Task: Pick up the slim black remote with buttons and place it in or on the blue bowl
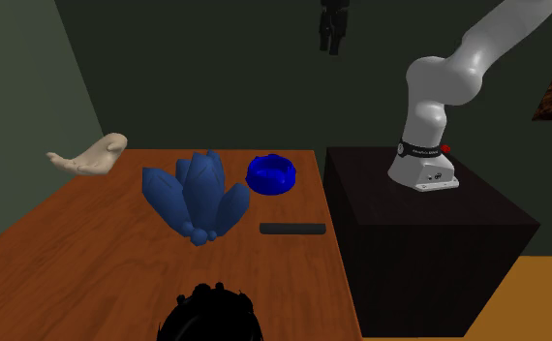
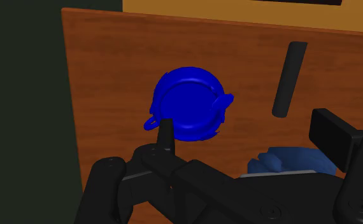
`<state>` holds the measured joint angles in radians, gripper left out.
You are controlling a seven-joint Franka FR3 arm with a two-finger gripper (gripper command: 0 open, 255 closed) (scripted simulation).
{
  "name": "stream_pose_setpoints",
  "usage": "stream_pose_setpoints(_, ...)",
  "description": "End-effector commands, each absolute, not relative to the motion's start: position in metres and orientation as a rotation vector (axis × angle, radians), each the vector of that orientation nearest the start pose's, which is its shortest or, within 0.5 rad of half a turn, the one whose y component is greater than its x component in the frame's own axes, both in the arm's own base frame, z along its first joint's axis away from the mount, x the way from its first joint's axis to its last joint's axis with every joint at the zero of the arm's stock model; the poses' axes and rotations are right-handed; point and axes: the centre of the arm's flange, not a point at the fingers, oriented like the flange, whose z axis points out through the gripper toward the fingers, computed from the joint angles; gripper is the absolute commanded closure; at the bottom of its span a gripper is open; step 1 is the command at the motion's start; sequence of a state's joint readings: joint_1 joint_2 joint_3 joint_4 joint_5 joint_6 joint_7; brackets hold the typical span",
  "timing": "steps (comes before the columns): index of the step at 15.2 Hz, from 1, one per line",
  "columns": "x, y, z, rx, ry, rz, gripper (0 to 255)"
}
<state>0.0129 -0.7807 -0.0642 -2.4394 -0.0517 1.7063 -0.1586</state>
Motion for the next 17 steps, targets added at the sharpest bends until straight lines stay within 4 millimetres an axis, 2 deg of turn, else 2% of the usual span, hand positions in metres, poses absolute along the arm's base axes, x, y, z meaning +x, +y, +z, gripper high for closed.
stream_pose_setpoints(1, 0.319, -0.026, 0.561, -3.145, -0.206, -0.072, 0)
stream_pose_setpoints(17, 0.356, 0.069, 0.378, -3.111, -0.05, -0.035, 0)
